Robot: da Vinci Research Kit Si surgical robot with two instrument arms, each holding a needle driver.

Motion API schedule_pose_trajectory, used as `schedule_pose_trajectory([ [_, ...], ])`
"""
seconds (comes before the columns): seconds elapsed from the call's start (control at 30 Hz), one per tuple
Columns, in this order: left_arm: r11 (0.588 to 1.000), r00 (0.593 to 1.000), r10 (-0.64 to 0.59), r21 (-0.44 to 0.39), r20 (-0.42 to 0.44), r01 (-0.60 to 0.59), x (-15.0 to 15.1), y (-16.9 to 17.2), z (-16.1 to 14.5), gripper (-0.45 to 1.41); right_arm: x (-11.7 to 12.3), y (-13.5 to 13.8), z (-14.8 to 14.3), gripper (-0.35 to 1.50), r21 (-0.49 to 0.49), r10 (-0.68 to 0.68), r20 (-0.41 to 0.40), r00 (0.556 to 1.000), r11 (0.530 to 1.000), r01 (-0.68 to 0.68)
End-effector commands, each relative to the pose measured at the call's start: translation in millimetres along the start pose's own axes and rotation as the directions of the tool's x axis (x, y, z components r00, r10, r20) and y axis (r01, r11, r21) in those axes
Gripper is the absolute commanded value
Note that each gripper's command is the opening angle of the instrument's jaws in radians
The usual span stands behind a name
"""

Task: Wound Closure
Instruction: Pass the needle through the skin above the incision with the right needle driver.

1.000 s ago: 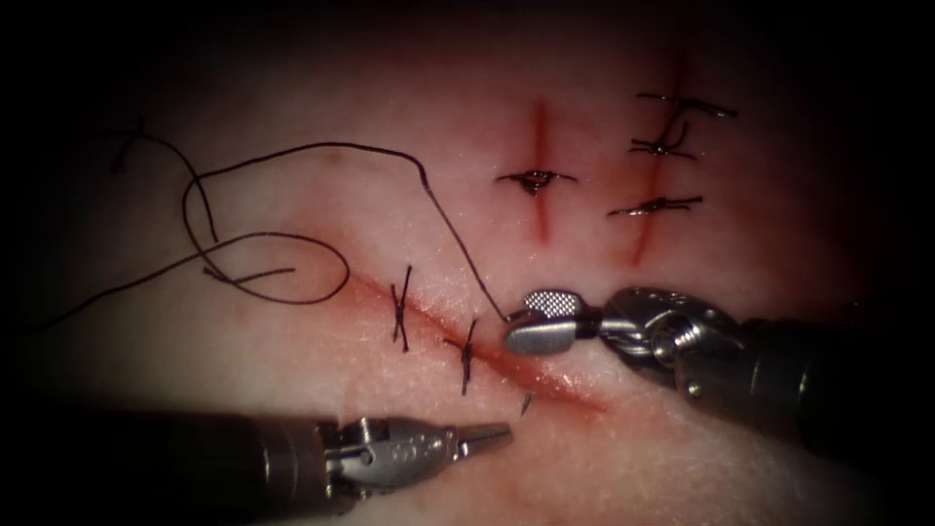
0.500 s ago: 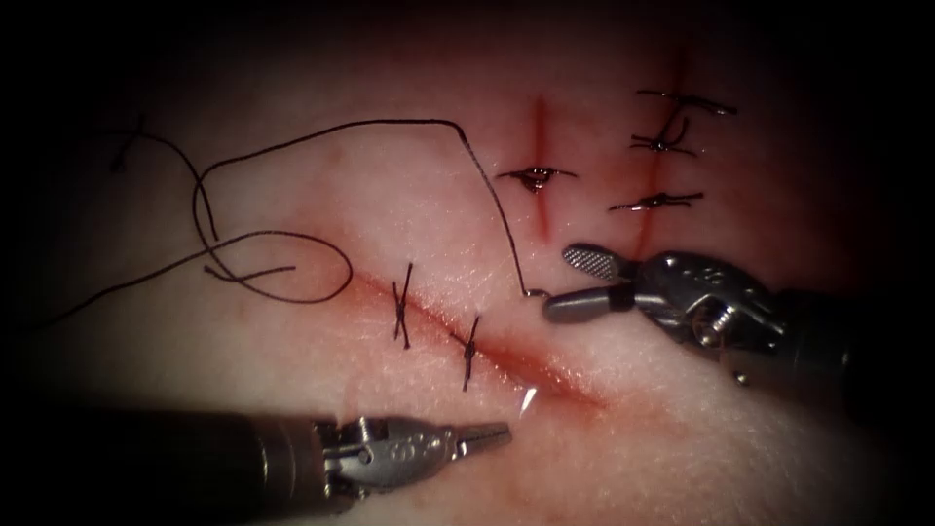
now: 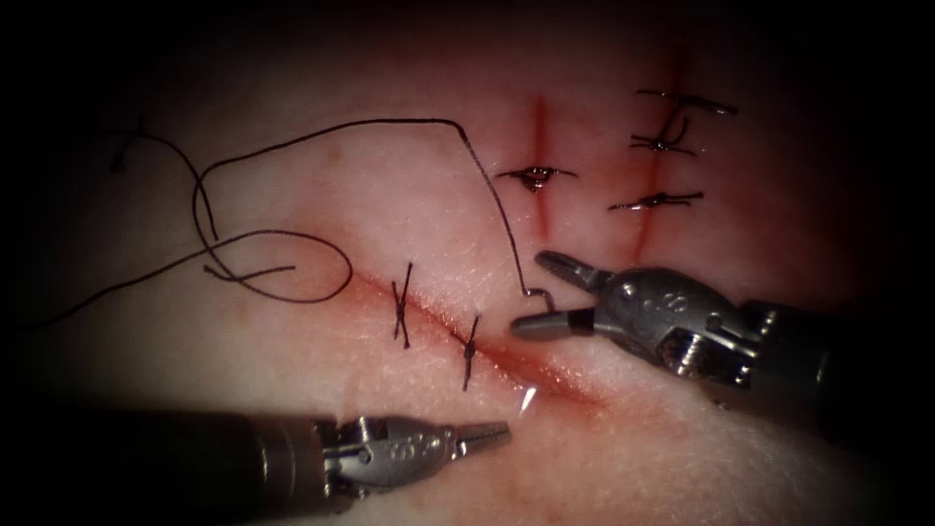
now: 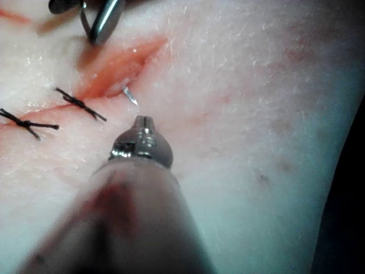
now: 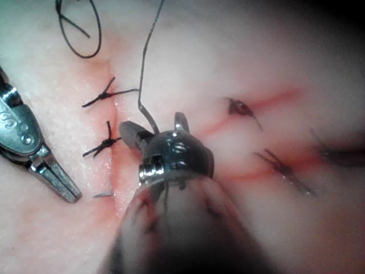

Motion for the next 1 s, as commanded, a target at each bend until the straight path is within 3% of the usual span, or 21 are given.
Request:
schedule_pose_trajectory([
  [0.03,1.0,1.0,-0.001,-0.002,0.001,0.001,-0.4,0.4,0.7,-0.45,0.5,-0.6,1.3,1.28,-0.001,0.002,-0.008,1.0,1.0,-0.002],
  [0.1,1.0,1.0,-0.001,-0.002,0.001,0.001,-0.4,0.4,0.6,-0.45,0.4,-0.9,1.1,0.81,-0.009,0.0,0.009,1.0,1.0,0.0],
  [0.13,1.0,1.0,-0.001,-0.002,0.001,0.001,-0.4,0.4,0.6,-0.45,0.4,-1.0,1.0,0.46,-0.023,-0.002,0.026,1.0,1.0,0.002],
  [0.17,1.0,1.0,-0.001,-0.002,0.001,0.001,-0.4,0.4,0.5,-0.45,0.4,-1.1,0.9,-0.05,-0.041,-0.002,0.04,0.999,0.999,0.004],
  [0.2,1.0,1.0,0.0,-0.003,0.001,0.0,-0.4,0.4,0.5,-0.45,0.5,-1.2,0.7,-0.35,-0.064,0.0,0.053,0.999,0.998,0.003],
  [0.37,1.0,1.0,0.001,-0.005,0.0,-0.001,-0.6,0.4,0.3,-0.45,0.3,-1.2,0.5,-0.35,-0.125,0.128,0.06,0.99,0.985,-0.12],
  [0.53,1.0,1.0,0.001,-0.006,0.0,-0.001,-0.6,0.3,0.2,-0.43,-0.5,-1.7,0.7,-0.35,-0.098,0.284,0.039,0.958,0.955,-0.279],
  [0.6,1.0,1.0,0.002,-0.005,0.001,-0.002,-0.7,0.2,0.1,-0.42,-1.1,-1.8,1.1,-0.35,-0.045,0.409,0.039,0.912,0.912,-0.408],
  [0.73,1.0,1.0,0.004,-0.006,0.002,-0.004,-0.9,0.1,-0.3,-0.42,-2.5,-2.5,1.6,-0.35,0.058,0.608,0.126,0.784,0.784,-0.617],
  [0.87,1.0,1.0,0.006,-0.005,0.005,-0.006,-1.2,-0.1,-1.0,-0.42,-4.1,-4.3,1.6,-0.35,0.125,0.696,0.203,0.688,0.679,-0.724],
  [1.0,1.0,1.0,0.006,-0.001,0.012,-0.006,-1.2,-0.7,-1.8,-0.4,-5.3,-6.3,1.1,-0.35,0.167,0.728,0.259,0.634,0.613,-0.772],
])
